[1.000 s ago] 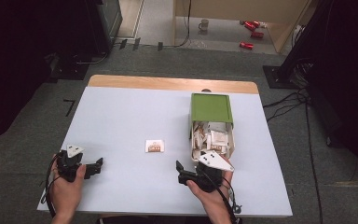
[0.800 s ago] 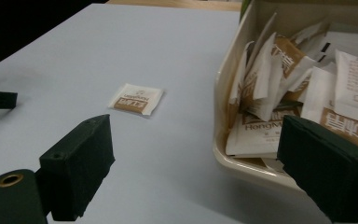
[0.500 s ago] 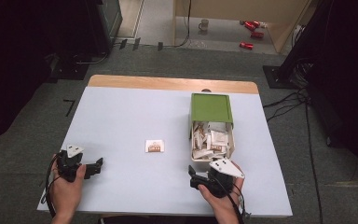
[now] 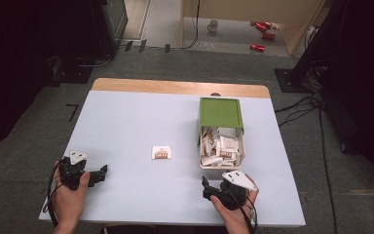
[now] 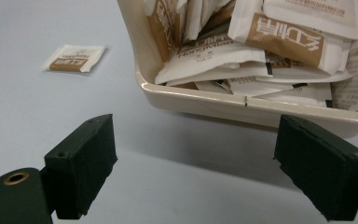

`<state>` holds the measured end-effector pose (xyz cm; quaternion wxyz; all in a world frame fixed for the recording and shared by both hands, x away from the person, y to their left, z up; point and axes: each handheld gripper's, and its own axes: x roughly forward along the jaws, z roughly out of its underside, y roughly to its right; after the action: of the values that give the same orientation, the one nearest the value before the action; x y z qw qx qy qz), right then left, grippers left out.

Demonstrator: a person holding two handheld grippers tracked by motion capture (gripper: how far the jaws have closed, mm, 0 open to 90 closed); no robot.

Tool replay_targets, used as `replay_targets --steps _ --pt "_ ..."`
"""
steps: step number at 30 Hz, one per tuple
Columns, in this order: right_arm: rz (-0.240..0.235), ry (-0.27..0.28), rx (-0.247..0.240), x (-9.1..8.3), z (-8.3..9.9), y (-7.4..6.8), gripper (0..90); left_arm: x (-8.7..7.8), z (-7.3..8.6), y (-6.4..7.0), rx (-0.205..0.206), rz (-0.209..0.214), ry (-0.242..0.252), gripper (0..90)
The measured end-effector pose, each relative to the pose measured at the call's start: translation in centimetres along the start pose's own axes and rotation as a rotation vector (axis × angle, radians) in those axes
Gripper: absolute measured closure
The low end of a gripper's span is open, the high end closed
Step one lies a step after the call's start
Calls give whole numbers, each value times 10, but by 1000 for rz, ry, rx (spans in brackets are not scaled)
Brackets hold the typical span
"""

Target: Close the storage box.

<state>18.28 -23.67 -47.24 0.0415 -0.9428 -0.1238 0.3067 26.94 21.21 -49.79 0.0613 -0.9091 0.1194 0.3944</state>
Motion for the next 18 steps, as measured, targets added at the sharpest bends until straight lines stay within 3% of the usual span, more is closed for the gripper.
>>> replay_targets --steps 11,18 --pt "78 -34 70 18 8 13 214 0 0 0 1 0 0 1" --pt "87 -30 79 26 6 14 250 0 0 0 1 -1 1 1"
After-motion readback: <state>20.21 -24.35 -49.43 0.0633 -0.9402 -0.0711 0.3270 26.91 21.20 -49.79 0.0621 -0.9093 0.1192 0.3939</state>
